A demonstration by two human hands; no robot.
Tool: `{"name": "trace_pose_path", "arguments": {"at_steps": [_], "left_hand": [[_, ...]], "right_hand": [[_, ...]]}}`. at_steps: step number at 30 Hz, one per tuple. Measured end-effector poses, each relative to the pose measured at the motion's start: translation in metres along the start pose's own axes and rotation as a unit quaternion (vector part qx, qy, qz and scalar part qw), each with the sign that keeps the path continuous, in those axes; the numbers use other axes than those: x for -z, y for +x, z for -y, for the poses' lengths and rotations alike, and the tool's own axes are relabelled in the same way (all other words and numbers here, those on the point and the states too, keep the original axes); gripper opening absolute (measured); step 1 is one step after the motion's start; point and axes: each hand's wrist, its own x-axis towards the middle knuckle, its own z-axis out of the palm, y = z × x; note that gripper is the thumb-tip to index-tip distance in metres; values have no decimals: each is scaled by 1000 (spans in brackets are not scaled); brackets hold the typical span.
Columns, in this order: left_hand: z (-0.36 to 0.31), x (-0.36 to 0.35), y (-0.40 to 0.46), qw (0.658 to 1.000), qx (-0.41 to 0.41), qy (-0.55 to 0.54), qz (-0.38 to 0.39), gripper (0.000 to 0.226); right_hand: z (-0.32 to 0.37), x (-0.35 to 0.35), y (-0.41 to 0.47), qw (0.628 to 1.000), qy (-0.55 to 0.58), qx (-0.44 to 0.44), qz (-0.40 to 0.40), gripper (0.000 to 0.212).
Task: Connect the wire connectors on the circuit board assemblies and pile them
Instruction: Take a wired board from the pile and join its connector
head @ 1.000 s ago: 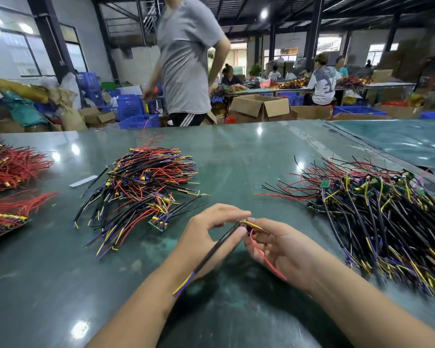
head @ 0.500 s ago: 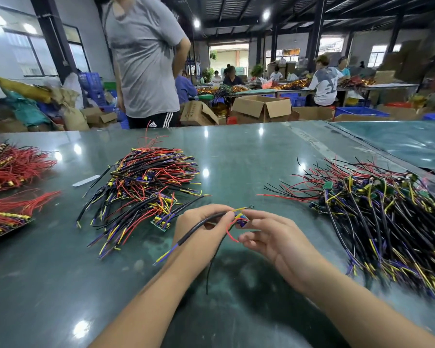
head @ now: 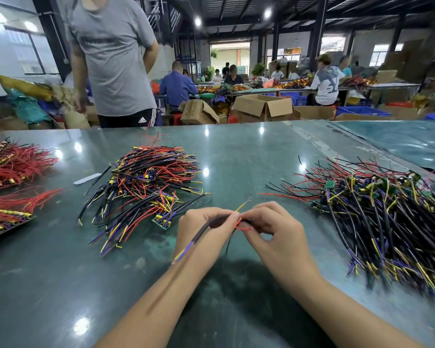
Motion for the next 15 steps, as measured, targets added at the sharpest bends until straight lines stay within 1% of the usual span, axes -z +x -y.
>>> {"name": "trace_pose_path", "arguments": {"at_steps": [2, 5, 7, 9, 11, 15], "left_hand": [[-2, -1, 0, 999, 14, -40, 10, 11], [-6, -1, -1, 993, 59, -104, 6, 26], [-9, -1, -1, 984, 92, -154, -5, 24], [-10, 0, 0, 972, 116, -206, -20, 20], [-11, 0, 0, 958, 136, -251, -30, 21], [-12, 1, 1, 924, 195, -330, -18, 24]], "right_hand": [[0, 1, 2, 1000, 2, 4, -19, 23], [0, 3, 3, 999, 19, -5, -34, 27], [0, 3, 3, 998, 55, -20, -35, 30], [1, 1, 3, 991, 122, -50, -40, 30], [4, 1, 3, 979, 184, -72, -46, 24], [8, 3, 3, 964, 255, -69, -31, 14]]}}
